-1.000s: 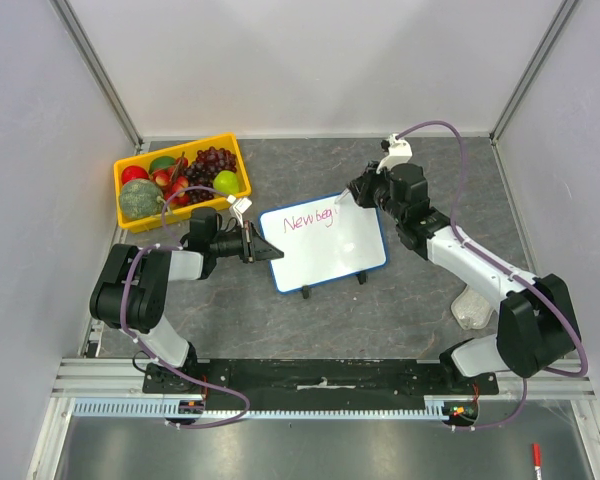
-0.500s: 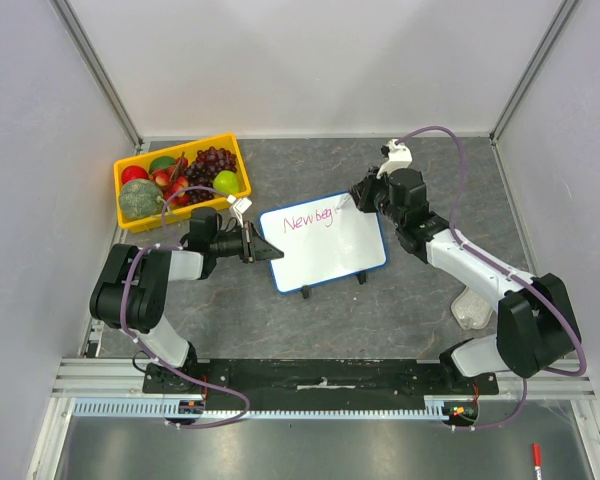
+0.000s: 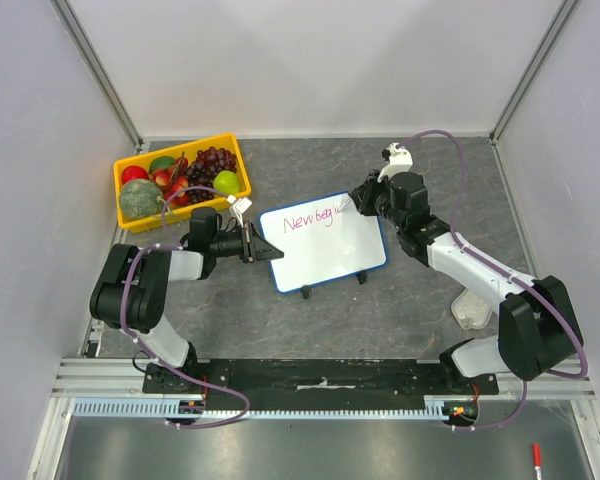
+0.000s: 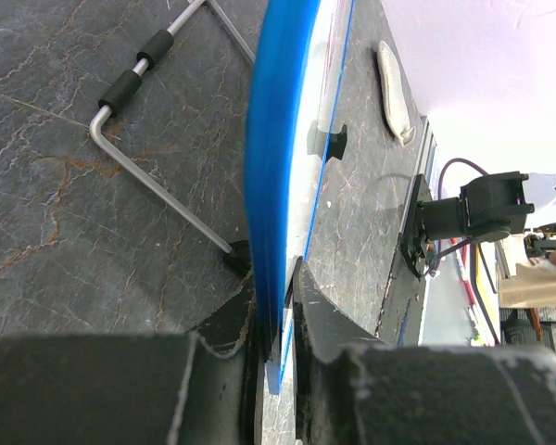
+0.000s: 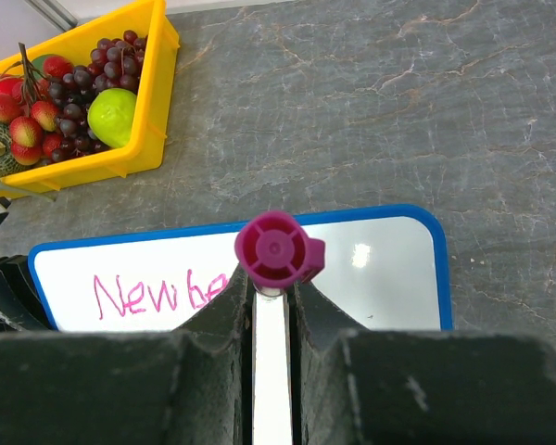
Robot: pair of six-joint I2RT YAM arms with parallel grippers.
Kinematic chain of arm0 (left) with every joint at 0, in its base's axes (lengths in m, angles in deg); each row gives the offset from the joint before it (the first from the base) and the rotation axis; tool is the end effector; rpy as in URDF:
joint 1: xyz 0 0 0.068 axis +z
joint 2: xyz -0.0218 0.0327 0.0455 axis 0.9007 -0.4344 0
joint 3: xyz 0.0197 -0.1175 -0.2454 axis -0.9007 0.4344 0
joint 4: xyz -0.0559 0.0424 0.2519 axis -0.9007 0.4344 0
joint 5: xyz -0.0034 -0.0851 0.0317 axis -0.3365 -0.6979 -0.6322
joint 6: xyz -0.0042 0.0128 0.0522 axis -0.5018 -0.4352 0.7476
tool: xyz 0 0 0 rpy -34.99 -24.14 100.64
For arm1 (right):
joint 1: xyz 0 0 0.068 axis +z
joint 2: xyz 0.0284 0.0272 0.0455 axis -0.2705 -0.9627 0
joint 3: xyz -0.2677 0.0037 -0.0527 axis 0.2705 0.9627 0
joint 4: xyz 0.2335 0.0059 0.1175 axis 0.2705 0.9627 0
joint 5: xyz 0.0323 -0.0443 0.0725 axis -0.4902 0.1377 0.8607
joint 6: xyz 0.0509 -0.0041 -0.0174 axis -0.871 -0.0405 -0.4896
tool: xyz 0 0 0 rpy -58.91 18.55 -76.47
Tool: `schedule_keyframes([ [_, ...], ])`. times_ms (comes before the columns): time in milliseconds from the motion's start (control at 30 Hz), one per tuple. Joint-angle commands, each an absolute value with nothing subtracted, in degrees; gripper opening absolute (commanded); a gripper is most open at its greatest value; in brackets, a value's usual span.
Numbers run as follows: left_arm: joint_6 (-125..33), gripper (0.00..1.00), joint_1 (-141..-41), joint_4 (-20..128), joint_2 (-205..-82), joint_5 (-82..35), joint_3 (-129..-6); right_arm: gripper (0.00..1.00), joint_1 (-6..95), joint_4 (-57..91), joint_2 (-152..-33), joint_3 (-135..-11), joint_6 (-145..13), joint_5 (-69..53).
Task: Write a sentence on the whiteboard
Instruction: Write with the whiteboard marker on the whiteboard.
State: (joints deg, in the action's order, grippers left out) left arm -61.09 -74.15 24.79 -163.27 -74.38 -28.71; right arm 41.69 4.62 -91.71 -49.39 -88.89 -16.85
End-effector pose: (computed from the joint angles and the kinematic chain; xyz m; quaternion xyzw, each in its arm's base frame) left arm 0.2823 -0.0803 0.1435 0.1317 0.7820 -0.5429 0.2765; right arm 0.2918 0.1416 0.2794 0.0294 0.7998 0.2736 0.5335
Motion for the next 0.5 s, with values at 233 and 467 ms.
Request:
schedule_keyframes([
  [233, -57.15, 0.02, -74.28, 26.59, -163.38, -70.27, -29.39, 0.0, 41.27, 4.39, -91.75, -52.17, -88.28, -18.49],
  [467, -57.33, 0.02, -74.36, 26.68, -163.47, -70.35, -29.39, 0.0, 41.18, 3.87, -92.54, -53.41, -89.07, -18.49],
])
